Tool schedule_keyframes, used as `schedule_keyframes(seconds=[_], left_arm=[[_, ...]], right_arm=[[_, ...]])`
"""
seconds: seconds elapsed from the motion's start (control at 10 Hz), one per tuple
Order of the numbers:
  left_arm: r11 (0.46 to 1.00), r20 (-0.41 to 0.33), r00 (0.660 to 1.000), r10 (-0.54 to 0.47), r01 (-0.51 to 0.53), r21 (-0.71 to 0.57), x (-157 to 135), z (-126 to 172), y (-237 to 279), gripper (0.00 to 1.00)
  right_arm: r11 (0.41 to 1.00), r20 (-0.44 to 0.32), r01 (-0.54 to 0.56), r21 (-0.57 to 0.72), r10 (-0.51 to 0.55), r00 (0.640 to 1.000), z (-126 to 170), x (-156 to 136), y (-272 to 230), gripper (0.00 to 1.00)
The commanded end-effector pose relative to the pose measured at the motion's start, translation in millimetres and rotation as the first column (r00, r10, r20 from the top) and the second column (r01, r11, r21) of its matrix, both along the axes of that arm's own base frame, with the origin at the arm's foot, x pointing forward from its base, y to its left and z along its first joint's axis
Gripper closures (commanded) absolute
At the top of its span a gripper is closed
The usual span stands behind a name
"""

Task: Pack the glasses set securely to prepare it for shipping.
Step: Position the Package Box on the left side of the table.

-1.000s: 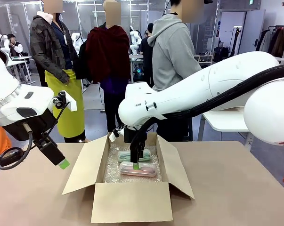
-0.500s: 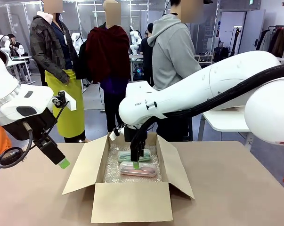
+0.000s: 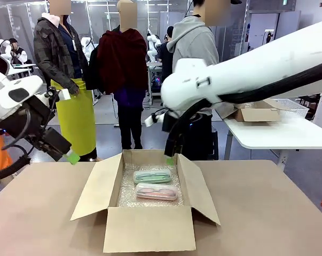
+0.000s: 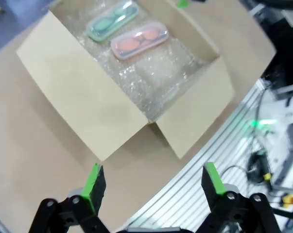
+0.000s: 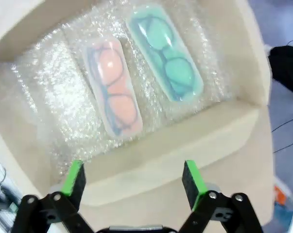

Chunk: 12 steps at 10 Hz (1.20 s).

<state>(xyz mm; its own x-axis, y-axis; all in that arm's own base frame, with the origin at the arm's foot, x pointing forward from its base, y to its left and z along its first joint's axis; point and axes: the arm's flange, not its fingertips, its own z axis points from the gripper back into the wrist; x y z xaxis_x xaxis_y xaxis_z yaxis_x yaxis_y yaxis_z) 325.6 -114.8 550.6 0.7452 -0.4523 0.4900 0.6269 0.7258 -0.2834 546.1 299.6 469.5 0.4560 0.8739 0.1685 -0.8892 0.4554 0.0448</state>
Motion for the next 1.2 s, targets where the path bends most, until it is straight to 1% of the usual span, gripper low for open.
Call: schedule_keyframes(seconds=[0.0,0.1,0.3,0.4,0.5,0.7,0.8,0.9,1.1], left_arm=[[0.990,-0.039,0.999,0.038,-0.043,-0.135,24.5,-7.3,16.7,0.00],[0.975,-0.084,0.995,0.053,-0.069,-0.213,41.1,-17.0,31.2,0.00],[0.958,-0.102,0.994,0.042,-0.069,-0.278,61.6,-38.7,47.1,0.00],[0.938,-0.129,0.991,0.021,-0.064,-0.341,69.8,-48.7,52.6,0.00],[0.936,-0.104,0.994,0.037,-0.071,-0.345,78.6,-57.6,56.5,0.00],[0.928,-0.096,0.995,0.038,-0.071,-0.367,86.0,-62.3,55.7,0.00],[0.938,-0.086,0.995,0.043,-0.070,-0.341,84.3,-61.6,52.3,0.00],[0.933,-0.108,0.992,0.059,-0.094,-0.349,78.8,-65.1,57.5,0.00],[0.933,-0.108,0.992,0.059,-0.094,-0.349,78.8,-65.1,57.5,0.00]], right_arm=[[0.994,0.071,0.065,0.085,-0.071,0.995,2.1,-57.5,-54.6,0.00],[0.984,0.092,0.130,0.118,-0.141,0.986,10.0,-78.5,-86.7,0.00],[0.951,0.107,0.238,0.196,-0.262,0.959,14.6,-113.7,-142.6,0.00],[0.926,0.109,0.293,0.236,-0.325,0.939,13.2,-129.1,-165.5,0.00],[0.901,0.118,0.329,0.281,-0.373,0.920,12.6,-143.1,-184.2,0.00],[0.864,0.122,0.370,0.341,-0.431,0.894,10.9,-150.4,-202.7,0.00],[0.866,0.133,0.347,0.361,-0.416,0.899,10.6,-147.5,-201.4,0.00],[0.880,0.100,0.378,0.288,-0.420,0.902,15.9,-146.7,-210.2,0.00],[0.880,0.100,0.378,0.288,-0.420,0.902,15.9,-146.7,-210.2,0.00]])
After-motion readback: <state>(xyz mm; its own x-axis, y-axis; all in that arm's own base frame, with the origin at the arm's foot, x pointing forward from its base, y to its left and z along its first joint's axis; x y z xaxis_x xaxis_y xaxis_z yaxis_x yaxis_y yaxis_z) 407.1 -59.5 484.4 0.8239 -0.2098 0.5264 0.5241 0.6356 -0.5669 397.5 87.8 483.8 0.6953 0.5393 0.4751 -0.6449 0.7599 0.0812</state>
